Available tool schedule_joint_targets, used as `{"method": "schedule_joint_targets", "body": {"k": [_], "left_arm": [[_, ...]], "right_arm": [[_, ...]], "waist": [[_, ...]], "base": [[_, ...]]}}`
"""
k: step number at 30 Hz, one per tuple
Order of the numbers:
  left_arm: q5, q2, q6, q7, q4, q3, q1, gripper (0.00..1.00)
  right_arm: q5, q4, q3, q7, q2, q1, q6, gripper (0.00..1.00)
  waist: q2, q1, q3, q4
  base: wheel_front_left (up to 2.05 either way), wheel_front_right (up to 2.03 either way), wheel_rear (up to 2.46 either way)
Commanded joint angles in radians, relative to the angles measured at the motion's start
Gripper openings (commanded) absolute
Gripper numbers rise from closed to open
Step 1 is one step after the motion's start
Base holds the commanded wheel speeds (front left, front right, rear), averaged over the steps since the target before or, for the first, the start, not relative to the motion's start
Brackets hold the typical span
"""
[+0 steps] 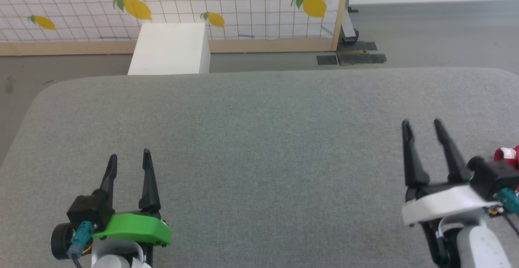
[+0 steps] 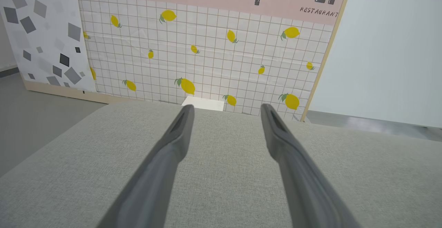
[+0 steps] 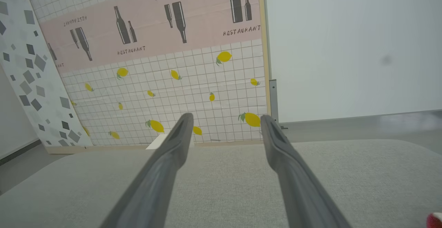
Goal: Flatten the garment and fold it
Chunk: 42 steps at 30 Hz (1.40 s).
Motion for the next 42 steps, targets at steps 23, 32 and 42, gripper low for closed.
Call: {"method": "schedule_joint_targets", "body": {"k": [23,32,42], "left_arm": [[0.021,0.008,-0.003,0.019,0.061,-0.054,0.022,0.00],[0.032,0.005,-0.005,0.030,0.055,-0.052,0.023,0.00],[0.051,0.000,-0.007,0.048,0.046,-0.046,0.023,0.00]], "right_arm": [[-0.011,0.065,0.019,0.010,0.001,0.085,0.000,0.00],[-0.022,0.059,0.020,0.018,0.001,0.086,0.000,0.00],[-0.038,0.049,0.021,0.031,0.001,0.087,0.000,0.00]], "waist": [[0.0000,0.0001,-0.020,0.000],[0.0000,0.0001,-0.020,0.000],[0.0000,0.0001,-0.019,0.000]], "base": [[0.00,0.00,0.00],[0.00,0.00,0.00],[0.00,0.00,0.00]]}}
